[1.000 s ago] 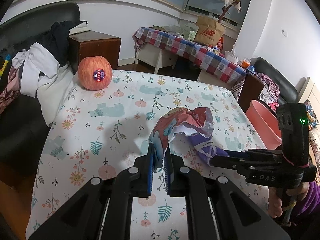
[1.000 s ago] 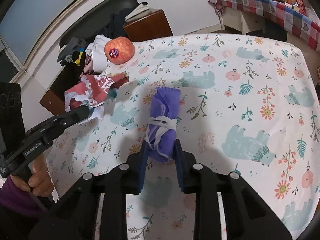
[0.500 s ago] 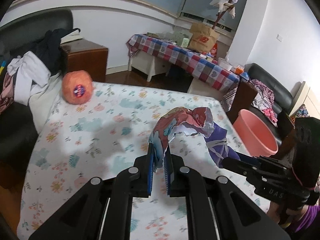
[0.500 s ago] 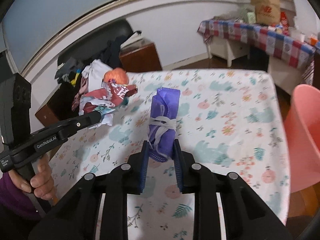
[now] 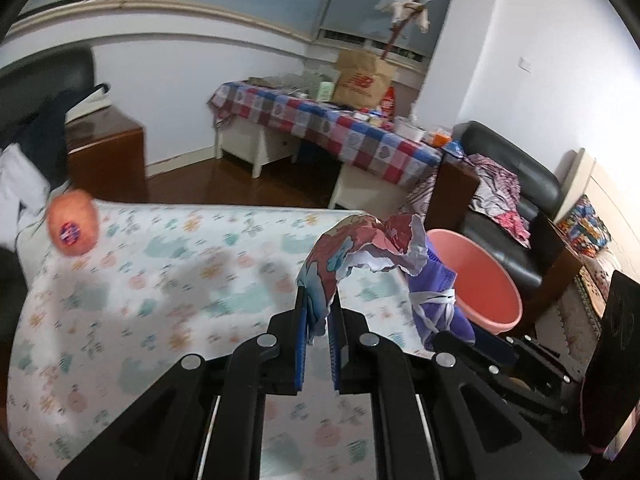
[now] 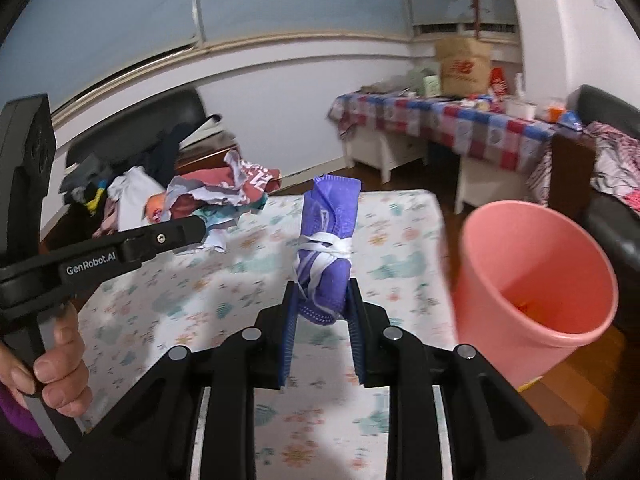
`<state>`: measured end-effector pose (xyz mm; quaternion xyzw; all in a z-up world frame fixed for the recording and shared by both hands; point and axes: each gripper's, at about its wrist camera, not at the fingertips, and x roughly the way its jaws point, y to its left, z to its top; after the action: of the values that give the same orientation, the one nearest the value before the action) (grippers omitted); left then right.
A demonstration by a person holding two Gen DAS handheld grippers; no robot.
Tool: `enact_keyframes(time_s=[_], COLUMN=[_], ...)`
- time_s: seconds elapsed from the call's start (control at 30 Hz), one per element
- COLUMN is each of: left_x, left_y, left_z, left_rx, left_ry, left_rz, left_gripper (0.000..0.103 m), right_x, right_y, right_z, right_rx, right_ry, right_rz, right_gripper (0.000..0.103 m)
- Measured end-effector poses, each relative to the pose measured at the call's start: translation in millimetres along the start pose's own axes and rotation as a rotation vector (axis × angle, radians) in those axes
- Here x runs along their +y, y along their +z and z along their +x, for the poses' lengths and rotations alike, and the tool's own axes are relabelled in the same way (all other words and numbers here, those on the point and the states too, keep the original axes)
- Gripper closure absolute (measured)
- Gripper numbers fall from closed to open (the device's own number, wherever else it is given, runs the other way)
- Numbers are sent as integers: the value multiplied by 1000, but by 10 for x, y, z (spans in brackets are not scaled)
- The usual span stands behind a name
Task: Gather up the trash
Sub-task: 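Carry the wrapper and purple roll over the pink bucket with both tools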
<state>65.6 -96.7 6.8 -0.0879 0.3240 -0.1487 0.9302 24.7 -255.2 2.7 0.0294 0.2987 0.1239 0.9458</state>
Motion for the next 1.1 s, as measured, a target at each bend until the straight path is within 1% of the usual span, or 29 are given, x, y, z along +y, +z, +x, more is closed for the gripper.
enact_keyframes(time_s=[0.13,0.33,0.5,0.63,0.8,1.1], left_x=[-261,-669,-946,-1090,-1283,-1553], left_y=[81,200,239,255,233,147], left_z=[115,255,371,474,638,991], left_rx=[-7,-24,-20,-11,16,74], left_ry=[-35,-86,-114,-133,-146,-145], left_rz=[30,74,101,115,141,168], left_gripper=[94,94,95,95,94,95], right_x=[-191,-561,-856,-1115,-1367,-1618], right_y=[37,81,90,62,-12,-111], right_z=[-101,-259,-358,-420,-442,-373], right_rx=[-35,-86,-112,-125,-120,-105], right_ry=[-56,-135,-190,-229,-260,-282], right_rz=[17,90,147,193,242,277], right_gripper=[79,79,79,79,79,79])
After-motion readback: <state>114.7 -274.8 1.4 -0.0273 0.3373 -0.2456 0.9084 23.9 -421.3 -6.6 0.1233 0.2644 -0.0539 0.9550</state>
